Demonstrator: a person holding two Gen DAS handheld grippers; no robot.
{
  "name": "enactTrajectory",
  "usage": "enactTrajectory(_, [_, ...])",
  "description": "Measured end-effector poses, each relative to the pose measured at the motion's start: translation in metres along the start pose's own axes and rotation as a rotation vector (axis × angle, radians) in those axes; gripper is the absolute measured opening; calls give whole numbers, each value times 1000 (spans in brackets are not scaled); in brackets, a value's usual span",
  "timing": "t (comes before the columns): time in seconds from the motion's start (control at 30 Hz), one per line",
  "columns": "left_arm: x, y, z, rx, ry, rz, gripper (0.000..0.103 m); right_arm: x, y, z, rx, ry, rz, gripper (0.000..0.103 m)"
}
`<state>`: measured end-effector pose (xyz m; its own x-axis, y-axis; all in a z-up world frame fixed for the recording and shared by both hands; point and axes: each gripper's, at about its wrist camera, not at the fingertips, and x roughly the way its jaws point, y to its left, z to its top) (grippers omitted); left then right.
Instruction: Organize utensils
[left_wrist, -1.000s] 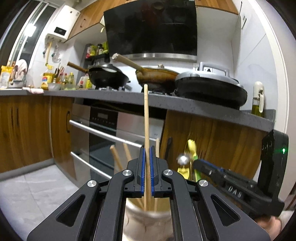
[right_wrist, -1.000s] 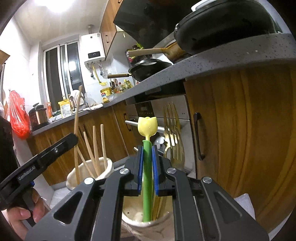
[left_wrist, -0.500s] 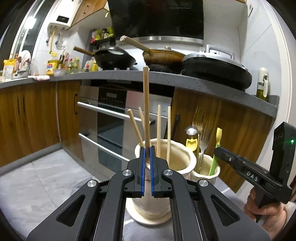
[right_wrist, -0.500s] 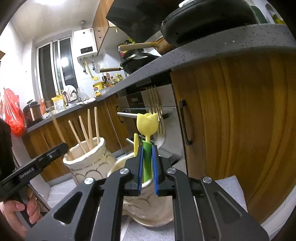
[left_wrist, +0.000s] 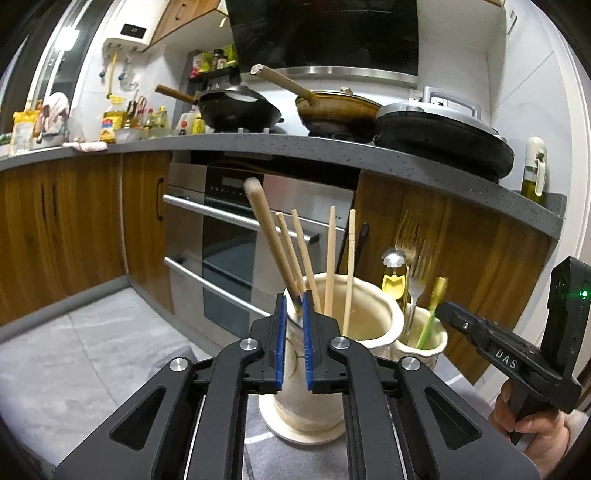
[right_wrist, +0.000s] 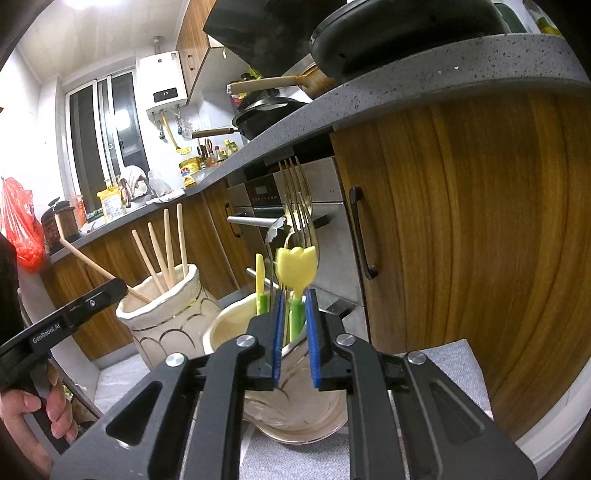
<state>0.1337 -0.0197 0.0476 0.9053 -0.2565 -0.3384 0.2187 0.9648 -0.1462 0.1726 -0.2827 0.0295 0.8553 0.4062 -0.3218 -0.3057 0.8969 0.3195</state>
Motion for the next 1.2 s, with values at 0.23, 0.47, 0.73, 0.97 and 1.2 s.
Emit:
enactTrajectory(0.23, [-4, -1, 2, 5, -1, 13, 21, -11, 2, 2, -7, -4, -12, 27])
enactTrajectory(0.47, [-22, -1, -7, 32, -2, 39, 53, -32, 2, -11, -61, 48, -40, 55])
enactTrajectory(0.73, [-44, -9, -45, 70, -4, 67, 81, -54, 16, -40, -193, 70, -63, 79])
enactTrajectory(0.97, [-54, -16, -70, 129, -39, 92, 90, -66, 25, -49, -243, 21, -76, 89])
enactTrajectory(1.2, [-65, -18, -75, 135, -78, 83, 93, -74, 31, -52, -268, -30, -104, 97])
